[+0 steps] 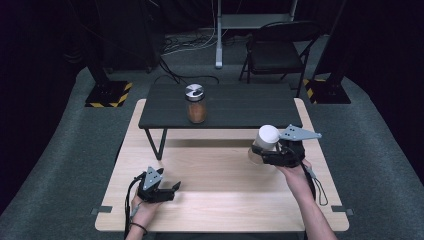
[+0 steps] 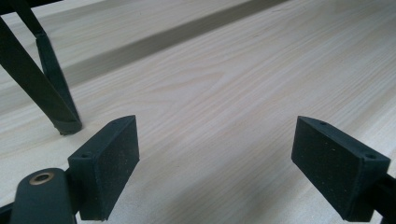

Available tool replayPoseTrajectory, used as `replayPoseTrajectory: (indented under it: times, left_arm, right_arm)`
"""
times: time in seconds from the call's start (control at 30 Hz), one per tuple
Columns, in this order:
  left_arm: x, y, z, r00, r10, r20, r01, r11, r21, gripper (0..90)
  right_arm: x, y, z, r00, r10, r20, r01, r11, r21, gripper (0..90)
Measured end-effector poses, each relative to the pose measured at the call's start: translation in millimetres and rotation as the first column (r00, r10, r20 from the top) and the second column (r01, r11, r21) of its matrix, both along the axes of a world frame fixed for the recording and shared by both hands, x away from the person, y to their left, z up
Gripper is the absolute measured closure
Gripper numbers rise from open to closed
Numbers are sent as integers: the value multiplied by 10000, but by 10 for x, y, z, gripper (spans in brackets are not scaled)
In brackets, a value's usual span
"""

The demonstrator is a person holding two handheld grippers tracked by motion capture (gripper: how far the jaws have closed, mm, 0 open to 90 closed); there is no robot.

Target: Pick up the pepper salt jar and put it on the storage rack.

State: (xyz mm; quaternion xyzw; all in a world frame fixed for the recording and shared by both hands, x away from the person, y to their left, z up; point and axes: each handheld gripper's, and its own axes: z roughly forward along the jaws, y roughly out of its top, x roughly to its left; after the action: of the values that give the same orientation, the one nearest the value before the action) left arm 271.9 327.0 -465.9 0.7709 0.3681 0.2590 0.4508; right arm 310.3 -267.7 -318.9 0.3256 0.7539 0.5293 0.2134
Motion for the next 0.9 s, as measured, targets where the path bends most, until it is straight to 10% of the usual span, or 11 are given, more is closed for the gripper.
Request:
replayPoseTrajectory:
  times: [0.9]
  left_arm:
    - [8, 16, -1, 10000, 17, -66, -17, 9999, -113, 142]
  right_arm:
    - [245, -38, 464, 9983, -222, 537, 147, 9906, 1358, 326]
